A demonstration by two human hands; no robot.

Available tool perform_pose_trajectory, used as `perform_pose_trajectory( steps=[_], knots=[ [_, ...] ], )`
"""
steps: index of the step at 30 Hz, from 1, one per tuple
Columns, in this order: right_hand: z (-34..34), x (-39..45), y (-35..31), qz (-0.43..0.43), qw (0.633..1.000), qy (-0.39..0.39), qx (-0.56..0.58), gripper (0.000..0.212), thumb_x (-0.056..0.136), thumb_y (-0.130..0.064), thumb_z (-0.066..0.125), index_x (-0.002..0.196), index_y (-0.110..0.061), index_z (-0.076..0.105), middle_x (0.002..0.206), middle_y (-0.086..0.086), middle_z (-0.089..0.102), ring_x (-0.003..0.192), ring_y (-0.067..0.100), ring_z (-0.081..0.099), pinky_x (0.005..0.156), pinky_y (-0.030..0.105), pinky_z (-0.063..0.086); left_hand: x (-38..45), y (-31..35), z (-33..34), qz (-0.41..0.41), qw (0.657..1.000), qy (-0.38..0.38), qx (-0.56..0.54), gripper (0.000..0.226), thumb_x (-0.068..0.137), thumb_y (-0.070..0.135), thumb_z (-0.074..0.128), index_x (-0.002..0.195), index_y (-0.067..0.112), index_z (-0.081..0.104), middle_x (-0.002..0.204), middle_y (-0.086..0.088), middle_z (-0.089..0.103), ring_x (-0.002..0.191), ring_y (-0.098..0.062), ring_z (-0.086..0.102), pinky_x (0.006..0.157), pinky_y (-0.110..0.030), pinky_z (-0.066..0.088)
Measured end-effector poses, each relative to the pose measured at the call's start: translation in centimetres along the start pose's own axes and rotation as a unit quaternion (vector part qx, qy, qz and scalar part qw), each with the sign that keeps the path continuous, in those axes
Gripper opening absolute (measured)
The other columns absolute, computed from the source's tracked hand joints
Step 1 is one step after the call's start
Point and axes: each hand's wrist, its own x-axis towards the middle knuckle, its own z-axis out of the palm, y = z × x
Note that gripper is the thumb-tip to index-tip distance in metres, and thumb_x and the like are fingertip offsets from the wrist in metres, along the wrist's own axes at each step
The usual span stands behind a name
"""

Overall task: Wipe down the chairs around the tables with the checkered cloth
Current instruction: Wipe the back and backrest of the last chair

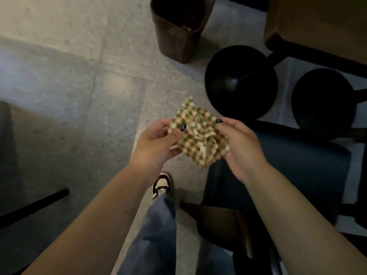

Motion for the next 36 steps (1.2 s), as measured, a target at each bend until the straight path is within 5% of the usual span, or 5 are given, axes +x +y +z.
perform_pose_trajectory(
  steps=[15,26,29,32,36],
  knots=[
    [0.9,3.6,2.6,0.029,0.994,0.04,-0.101,0.02,0.094,-0.011,0.053,0.085,-0.019,0.069,0.098,0.005,0.073,0.09,0.018,0.069,0.084,0.036,0.055,0.6,1.7,-3.0,0.111,0.921,0.037,0.371,0.016,0.074,0.022,0.081,0.064,0.03,0.072,0.077,0.0,0.07,0.07,-0.014,0.066,0.062,-0.026,0.048],
    [-2.2,2.6,5.2,0.017,0.996,-0.044,-0.072,0.052,0.08,-0.014,0.075,0.125,-0.031,0.054,0.119,-0.005,0.062,0.106,0.003,0.06,0.087,0.02,0.047,-0.7,-1.2,1.3,0.238,0.892,0.021,0.384,0.028,0.078,-0.003,0.073,0.082,0.025,0.071,0.101,0.002,0.067,0.093,-0.015,0.066,0.082,-0.029,0.056],
    [-4.4,2.5,4.9,-0.295,0.877,-0.012,-0.379,0.091,0.074,-0.019,0.08,0.147,-0.035,0.028,0.147,-0.003,0.028,0.138,0.005,0.025,0.109,0.023,0.027,-0.5,-1.9,2.1,0.316,0.81,-0.008,0.494,0.023,0.076,-0.009,0.071,0.09,0.008,0.074,0.103,-0.002,0.065,0.091,-0.01,0.063,0.084,-0.01,0.048],
    [-6.0,3.1,4.1,-0.45,0.731,-0.068,-0.509,0.047,0.076,-0.016,0.077,0.122,-0.02,0.064,0.151,0.01,0.031,0.144,0.029,0.018,0.114,0.047,0.021,-0.5,-2.7,2.8,0.344,0.77,-0.03,0.537,0.019,0.075,-0.009,0.072,0.09,0.002,0.074,0.102,-0.007,0.066,0.085,-0.015,0.063,0.08,-0.009,0.045],
    [-7.4,3.7,2.9,-0.441,0.748,-0.125,-0.481,0.013,0.068,-0.006,0.078,0.076,-0.009,0.068,0.114,0.005,0.066,0.124,0.023,0.051,0.104,0.047,0.039,-0.4,-3.3,2.5,0.328,0.734,-0.071,0.59,0.013,0.077,0.007,0.077,0.089,0.006,0.073,0.109,-0.005,0.062,0.072,-0.02,0.064,0.069,-0.036,0.055]
  ],
)
